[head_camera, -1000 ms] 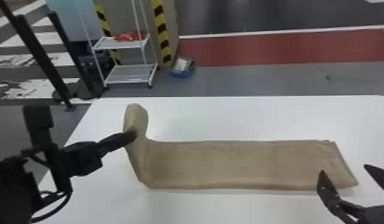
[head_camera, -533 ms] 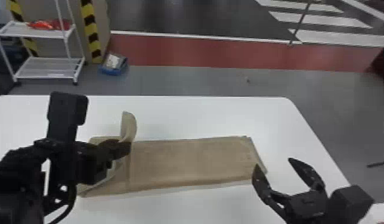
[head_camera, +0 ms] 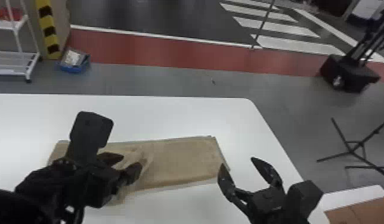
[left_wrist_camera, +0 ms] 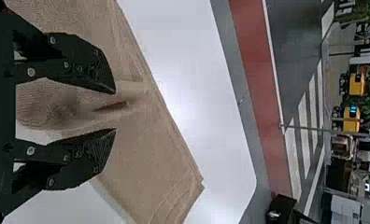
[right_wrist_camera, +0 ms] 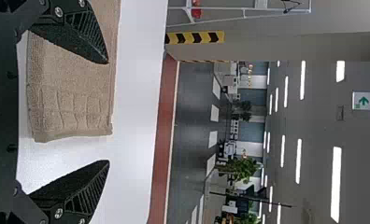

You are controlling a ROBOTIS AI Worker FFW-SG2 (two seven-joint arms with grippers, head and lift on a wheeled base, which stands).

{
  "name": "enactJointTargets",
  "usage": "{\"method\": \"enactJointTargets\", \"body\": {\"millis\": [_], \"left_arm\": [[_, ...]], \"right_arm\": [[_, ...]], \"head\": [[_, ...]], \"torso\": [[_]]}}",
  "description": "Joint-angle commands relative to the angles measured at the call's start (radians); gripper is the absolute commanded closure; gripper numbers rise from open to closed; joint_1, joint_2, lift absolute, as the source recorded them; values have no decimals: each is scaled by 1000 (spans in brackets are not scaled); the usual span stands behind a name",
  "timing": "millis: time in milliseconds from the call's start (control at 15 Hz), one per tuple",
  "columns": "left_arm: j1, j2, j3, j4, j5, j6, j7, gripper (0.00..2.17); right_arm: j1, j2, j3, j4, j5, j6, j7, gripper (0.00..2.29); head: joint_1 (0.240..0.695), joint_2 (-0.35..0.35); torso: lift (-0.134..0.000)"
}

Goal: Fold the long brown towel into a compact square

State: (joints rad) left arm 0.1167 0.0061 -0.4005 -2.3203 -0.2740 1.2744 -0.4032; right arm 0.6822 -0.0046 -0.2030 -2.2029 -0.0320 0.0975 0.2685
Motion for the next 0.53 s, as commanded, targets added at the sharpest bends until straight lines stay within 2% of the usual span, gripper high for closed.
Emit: {"method": "enactJointTargets", "body": {"millis": [0,133,267,400,467], "left_arm": [[24,-9,-8,-19,10,-5,0,43],[43,-9,-4,-47,19,-5,1,43],[73,-9,51,-71,24,-48,3,43],[124,-9,177,-70,64,-232,-5,39],[146,-9,267,-65,122,-312,-11,39]], "right_arm": [[-6,5,5,0,1,0,1,130],[-15,5,14,2,1,6,1,130],[-21,5,37,0,12,18,12,130],[-26,5,89,0,43,31,12,130],[-36,5,122,5,54,58,21,130]], "head": [[695,-334],[695,-346],[695,-345],[695,-320],[695,-294]], "torso": [[-123],[-123],[-123],[-123],[-123]]}}
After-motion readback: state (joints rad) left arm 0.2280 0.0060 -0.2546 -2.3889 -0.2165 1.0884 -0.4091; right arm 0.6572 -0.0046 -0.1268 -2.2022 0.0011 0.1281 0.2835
